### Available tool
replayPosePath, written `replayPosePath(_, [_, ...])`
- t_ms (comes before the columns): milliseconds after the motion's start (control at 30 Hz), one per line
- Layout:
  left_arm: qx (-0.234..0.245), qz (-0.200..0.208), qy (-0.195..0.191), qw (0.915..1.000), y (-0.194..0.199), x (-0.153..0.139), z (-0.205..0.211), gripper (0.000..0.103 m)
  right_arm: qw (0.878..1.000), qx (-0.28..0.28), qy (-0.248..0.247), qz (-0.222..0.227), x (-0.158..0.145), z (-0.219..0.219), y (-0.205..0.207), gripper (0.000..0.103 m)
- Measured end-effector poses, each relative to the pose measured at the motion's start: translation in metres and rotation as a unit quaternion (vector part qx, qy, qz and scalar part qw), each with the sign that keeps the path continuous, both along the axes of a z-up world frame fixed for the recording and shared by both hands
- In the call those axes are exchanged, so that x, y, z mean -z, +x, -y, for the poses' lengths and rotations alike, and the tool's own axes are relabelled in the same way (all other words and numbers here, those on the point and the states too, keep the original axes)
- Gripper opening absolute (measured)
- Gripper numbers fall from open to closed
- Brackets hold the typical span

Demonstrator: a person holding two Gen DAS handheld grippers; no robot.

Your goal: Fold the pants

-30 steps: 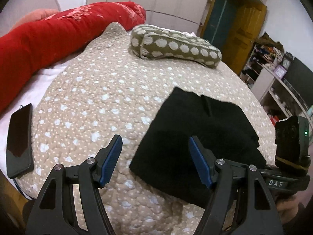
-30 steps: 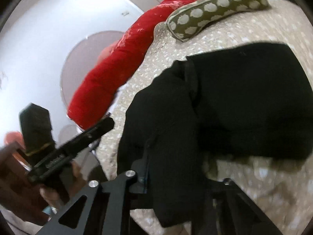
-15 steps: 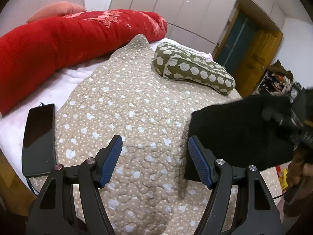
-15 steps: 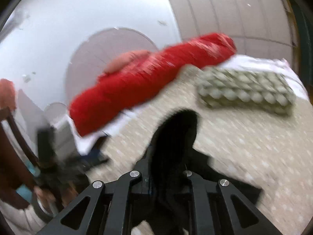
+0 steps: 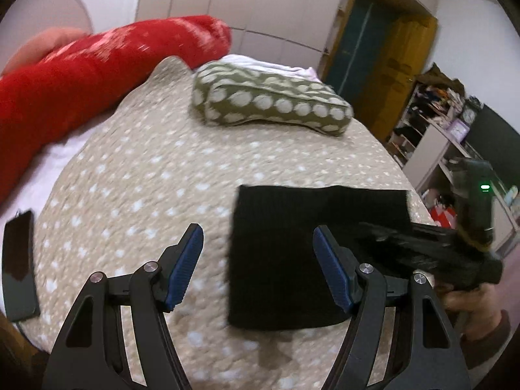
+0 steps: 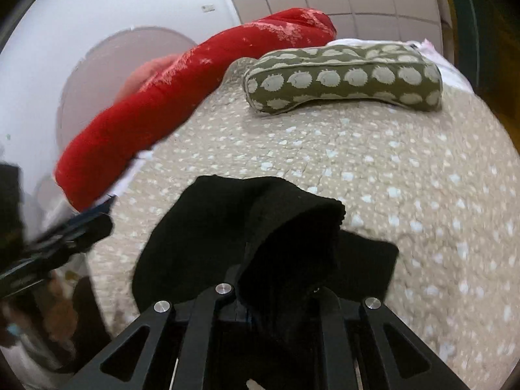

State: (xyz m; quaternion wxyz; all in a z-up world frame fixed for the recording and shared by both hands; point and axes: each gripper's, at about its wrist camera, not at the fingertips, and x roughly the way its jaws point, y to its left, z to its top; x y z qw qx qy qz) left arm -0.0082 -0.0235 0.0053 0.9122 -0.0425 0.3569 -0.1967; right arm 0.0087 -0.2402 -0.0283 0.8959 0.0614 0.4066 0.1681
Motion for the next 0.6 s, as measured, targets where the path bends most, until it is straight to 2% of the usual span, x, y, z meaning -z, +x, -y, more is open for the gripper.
replayPosePath(67, [0.003, 0.001, 0.021, 0.9998, 0.003, 0.002, 0.014, 0.070, 1.000, 0.009, -0.011, -0.007, 0.005, -0.001, 0.003, 0.011])
replayPosePath(133, [0.006, -0.004, 0.037, 0.9993, 0.007, 0.007, 0.023, 0.070, 1.000, 0.018, 0.014, -0.018, 0.005, 0.011, 0.001, 0.011])
replayPosePath(267, [0.012, -0.014, 0.042, 0.9990, 0.020, 0.019, 0.040, 0.070, 0.999, 0.032, 0.017, -0.018, 0.000, 0.028, -0.002, 0.011])
replayPosePath(333, [0.007, -0.027, 0.055, 0.9981, 0.028, 0.029, 0.050, 0.070, 0.999, 0.027, 0.004, -0.039, 0.008, 0.026, 0.004, 0.019])
replayPosePath(367, [0.001, -0.042, 0.063, 0.9971, 0.033, 0.036, 0.054, 0.070, 0.998, 0.039, -0.011, -0.049, 0.010, 0.028, 0.006, 0.031])
replayPosePath(400, [-0.001, -0.054, 0.064, 0.9965, 0.037, 0.041, 0.056, 0.070, 0.997, 0.053, -0.015, -0.047, 0.008, 0.033, 0.004, 0.033])
replayPosePath(467, [-0.005, -0.071, 0.055, 0.9960, 0.042, 0.047, 0.054, 0.070, 0.995, 0.095, 0.002, -0.024, -0.005, 0.052, -0.012, 0.033])
replayPosePath(533, [-0.007, -0.069, 0.051, 0.9963, 0.044, 0.046, 0.052, 0.070, 0.992, 0.124, -0.001, 0.006, -0.020, 0.062, -0.026, 0.033])
replayPosePath(600, [-0.011, -0.064, 0.054, 0.9965, 0.046, 0.044, 0.054, 0.070, 0.992, 0.118, -0.003, 0.037, -0.036, 0.059, -0.038, 0.033])
